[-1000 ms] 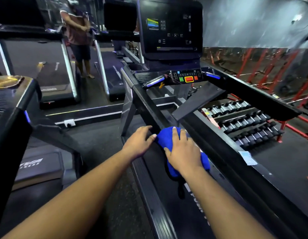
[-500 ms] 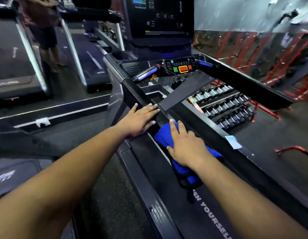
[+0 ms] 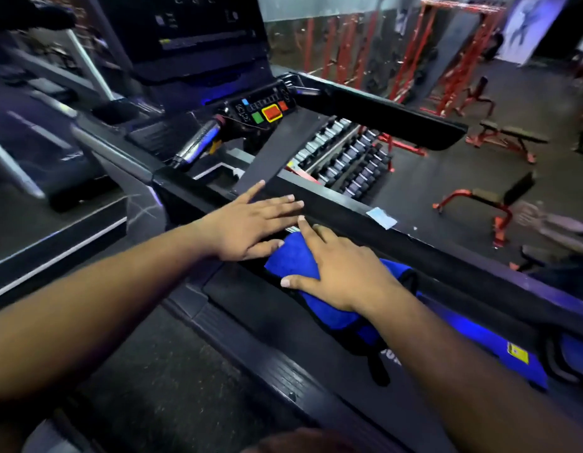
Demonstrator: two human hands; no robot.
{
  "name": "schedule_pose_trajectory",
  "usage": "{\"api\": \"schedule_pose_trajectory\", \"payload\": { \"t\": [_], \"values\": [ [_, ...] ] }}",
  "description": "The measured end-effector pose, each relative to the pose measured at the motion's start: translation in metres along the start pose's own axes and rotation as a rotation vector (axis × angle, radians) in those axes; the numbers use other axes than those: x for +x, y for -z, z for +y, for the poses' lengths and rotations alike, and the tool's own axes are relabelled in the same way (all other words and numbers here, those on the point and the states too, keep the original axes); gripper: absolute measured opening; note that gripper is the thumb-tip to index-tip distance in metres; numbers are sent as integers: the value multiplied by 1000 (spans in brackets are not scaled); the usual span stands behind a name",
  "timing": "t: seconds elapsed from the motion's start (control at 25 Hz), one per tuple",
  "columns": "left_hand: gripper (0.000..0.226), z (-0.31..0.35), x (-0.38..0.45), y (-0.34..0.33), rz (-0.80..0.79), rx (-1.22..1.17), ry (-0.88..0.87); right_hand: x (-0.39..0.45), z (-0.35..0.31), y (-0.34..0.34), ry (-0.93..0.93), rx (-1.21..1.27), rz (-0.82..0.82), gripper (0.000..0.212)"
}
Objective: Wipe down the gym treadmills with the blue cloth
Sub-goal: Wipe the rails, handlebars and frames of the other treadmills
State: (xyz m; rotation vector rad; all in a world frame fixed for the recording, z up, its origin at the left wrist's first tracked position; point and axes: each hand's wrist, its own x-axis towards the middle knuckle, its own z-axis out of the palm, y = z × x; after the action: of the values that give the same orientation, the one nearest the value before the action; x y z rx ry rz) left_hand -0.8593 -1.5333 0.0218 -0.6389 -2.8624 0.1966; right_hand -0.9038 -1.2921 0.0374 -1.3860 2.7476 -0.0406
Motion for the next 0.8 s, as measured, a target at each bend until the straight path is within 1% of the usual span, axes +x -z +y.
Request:
{"api": "schedule_pose_trajectory", "payload": {
  "t": [0.16, 0.28, 0.32, 0.44, 0.52, 0.56, 0.64, 0.8],
  "values": [
    [61, -6, 9, -6, 6, -15, -138, -4, -6, -4, -110, -10, 13, 111],
    [63, -16, 13, -2, -38, -54, -216, -3, -13, -4, -199, -25, 17, 114],
    [65, -20, 15, -1, -74, -70, -234, -4, -15, -3, -237, -23, 10, 115],
    [78, -30, 20, 3, -178, -125, -268, -2, -26, -4, -368, -28, 57, 112],
    [82, -36, 24, 3, -161, -130, -328, -2, -38, -4, -488, -43, 102, 111],
    [82, -39, 26, 1, -145, -128, -367, -2, -45, -5, -553, -43, 126, 110],
    [82, -44, 29, -3, -138, -136, -420, 1, -58, -8, -691, -35, 169, 101],
    [89, -54, 29, -2, -214, -219, -508, 5, -83, -21, -960, -38, 294, 81]
  ]
}}
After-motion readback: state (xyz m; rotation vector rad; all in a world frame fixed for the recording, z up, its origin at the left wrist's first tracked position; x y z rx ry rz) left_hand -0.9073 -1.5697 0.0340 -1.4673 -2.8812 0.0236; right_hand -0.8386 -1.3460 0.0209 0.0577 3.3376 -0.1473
